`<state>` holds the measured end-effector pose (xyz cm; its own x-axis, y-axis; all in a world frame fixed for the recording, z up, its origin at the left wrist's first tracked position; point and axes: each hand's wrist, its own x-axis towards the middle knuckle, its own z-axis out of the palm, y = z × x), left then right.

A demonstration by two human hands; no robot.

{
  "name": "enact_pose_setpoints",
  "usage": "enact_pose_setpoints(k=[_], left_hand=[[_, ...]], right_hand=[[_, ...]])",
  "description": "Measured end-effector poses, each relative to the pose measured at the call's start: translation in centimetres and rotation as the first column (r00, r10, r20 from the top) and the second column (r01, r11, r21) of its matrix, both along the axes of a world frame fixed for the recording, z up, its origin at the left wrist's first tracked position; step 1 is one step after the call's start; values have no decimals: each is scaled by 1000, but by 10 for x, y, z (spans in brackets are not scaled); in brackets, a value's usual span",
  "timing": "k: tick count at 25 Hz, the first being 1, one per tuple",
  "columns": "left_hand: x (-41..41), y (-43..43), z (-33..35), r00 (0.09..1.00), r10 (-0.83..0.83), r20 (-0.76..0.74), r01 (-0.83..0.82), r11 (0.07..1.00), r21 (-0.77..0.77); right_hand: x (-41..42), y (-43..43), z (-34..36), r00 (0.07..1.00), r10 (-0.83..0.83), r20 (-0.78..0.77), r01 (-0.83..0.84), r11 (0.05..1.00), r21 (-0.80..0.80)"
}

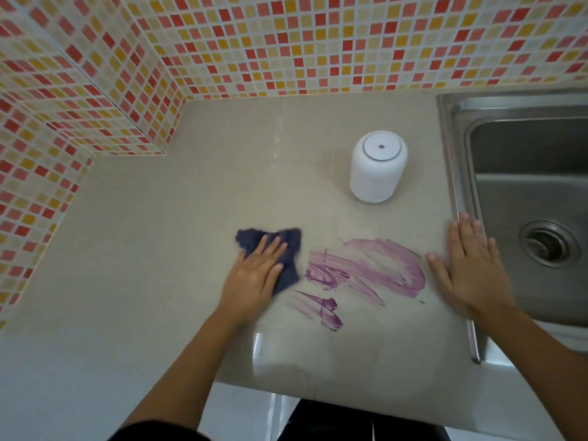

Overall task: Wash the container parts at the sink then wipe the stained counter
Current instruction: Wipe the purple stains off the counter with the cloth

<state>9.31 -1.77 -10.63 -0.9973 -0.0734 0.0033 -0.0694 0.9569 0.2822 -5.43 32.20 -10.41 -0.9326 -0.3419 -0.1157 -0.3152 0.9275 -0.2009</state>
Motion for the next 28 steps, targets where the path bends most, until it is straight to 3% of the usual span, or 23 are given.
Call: enact_pose_setpoints(k=[3,6,9,12,14,16,18,19,22,25,27,28], left_hand=[[30,-66,6,972,228,-51,-227,974,22],[-29,-96,6,880,474,-29,-474,880,1],[-51,-39,4,958,284,-25,-284,959,14],[41,8,1,995,92,37,-93,995,18],[111,3,2,993,119,-2,-119,992,-42],[127,-21,-1,939,340,-59,-343,938,-56],[89,-26,-6,783,617,-80,-621,783,-37],[59,-17,-5,755,649,-87,-653,757,-22],[17,65,-7,885,451,-115,-445,892,76],[76,141,-5,995,75,-69,-78,996,-44],[98,128,-2,997,37,-73,-42,997,-70],[86,112,-2,989,103,-104,-111,991,-73]], right_hand=[[-1,-2,-1,1000,1,-2,-1,1000,16],[-3,-1,-1,1000,9,-13,-9,1000,8],[-1,0,0,1000,19,-18,-19,1000,18],[-2,-1,0,1000,8,-7,-8,1000,-5],[-1,-1,-1,1000,0,-1,0,1000,-17],[-1,-1,-1,1000,-11,-5,11,1000,-29],[-2,0,-1,1000,-6,-1,6,999,-48],[-2,0,0,1000,-3,3,4,999,-54],[1,0,1,1000,-11,14,12,997,-73],[0,2,3,999,-16,37,19,996,-89],[0,1,3,999,-18,40,21,996,-88],[0,1,3,999,-22,35,25,996,-88]])
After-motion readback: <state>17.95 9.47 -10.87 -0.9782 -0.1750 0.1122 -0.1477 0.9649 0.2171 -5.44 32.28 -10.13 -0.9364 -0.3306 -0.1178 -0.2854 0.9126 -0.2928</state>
